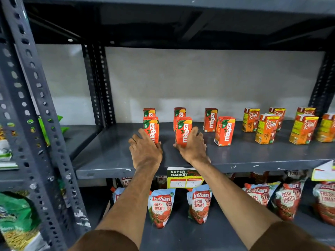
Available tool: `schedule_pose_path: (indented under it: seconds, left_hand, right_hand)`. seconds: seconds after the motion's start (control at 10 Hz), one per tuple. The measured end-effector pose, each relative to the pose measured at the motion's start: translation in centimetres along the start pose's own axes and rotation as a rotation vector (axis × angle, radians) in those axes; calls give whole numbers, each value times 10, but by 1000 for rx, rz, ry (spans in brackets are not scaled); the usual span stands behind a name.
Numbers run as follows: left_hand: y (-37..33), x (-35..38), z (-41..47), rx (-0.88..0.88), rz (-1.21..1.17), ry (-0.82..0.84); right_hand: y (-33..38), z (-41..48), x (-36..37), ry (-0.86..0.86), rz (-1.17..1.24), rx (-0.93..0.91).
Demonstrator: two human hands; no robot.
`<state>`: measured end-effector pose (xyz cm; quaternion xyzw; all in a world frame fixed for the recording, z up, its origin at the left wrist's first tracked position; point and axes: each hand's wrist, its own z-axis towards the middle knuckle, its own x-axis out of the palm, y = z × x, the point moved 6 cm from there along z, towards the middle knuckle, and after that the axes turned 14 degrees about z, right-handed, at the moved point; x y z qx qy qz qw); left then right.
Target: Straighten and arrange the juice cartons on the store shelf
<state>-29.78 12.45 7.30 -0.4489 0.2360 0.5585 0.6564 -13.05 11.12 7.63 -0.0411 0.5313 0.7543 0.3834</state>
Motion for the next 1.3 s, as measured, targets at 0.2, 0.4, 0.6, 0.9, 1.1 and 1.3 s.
schedule_pose_path:
  seconds: [0.2,0.4,0.6,0.9,1.1,1.3]
  left_hand:
    - [0,1,0,-3,10,9]
    - [1,3,0,2,29,17]
    - [1,4,0,3,49,15]
    - [1,7,2,2,63,6]
    - [1,4,0,-19,46,20]
    - [1,-15,-11,-73,-24,-90]
  right_hand:
    - [-1,-1,1,21,-30,6]
    - [-3,0,1,22,-38,18]
    - [-4,1,2,26,-44,18]
    - [-6,4,3,19,-40,21]
    - [-4,1,0,0,-33,-3]
    - [1,-16,-21,-78,34,-87]
